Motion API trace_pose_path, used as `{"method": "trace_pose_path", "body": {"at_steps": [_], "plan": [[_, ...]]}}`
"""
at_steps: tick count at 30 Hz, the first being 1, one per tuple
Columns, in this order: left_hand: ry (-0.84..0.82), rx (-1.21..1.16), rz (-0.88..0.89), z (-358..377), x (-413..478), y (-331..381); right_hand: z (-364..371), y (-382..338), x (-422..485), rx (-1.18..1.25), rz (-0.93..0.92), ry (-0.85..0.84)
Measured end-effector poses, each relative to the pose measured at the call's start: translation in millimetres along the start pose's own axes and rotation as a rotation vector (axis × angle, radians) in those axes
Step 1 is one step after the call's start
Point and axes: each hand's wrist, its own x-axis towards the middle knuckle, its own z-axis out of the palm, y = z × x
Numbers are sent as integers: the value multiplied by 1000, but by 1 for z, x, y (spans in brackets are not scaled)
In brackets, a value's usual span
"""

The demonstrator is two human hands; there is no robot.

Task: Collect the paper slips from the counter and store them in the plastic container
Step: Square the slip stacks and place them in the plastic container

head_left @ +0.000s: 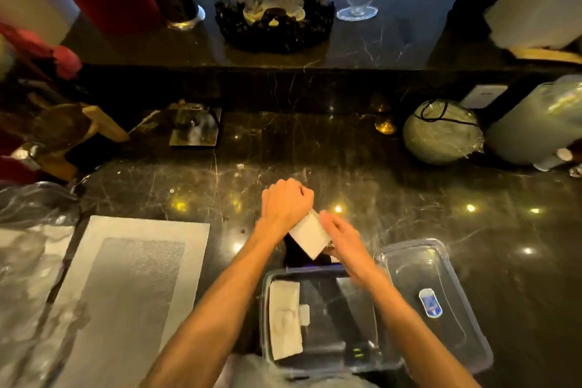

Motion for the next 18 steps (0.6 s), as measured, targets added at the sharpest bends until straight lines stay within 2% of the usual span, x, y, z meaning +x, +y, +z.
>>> {"method": "trace_pose_path", "body": {"at_steps": [4,6,8,10,13,15,18], "plan": [[-162,139,135,-7,-55,9,-4,15,-55,-262,-77,-144],[-229,176,174,-6,-77,16,-5,21,-80,-252,-37,-159],[-292,103,134,-5,-93,18,-9,31,-102,-187,3,-156],[-334,-72,57,-7,-108,14,-15,44,-123,-130,31,-141],[-327,-459,-86,-6,-138,6,-23,62,-146,-14,65,-70],[-409,-750,-194,0,-164,2,-28,71,-155,72,94,13],[-549,-953,-255,22,-199,3,-32,78,-157,89,111,56]]}}
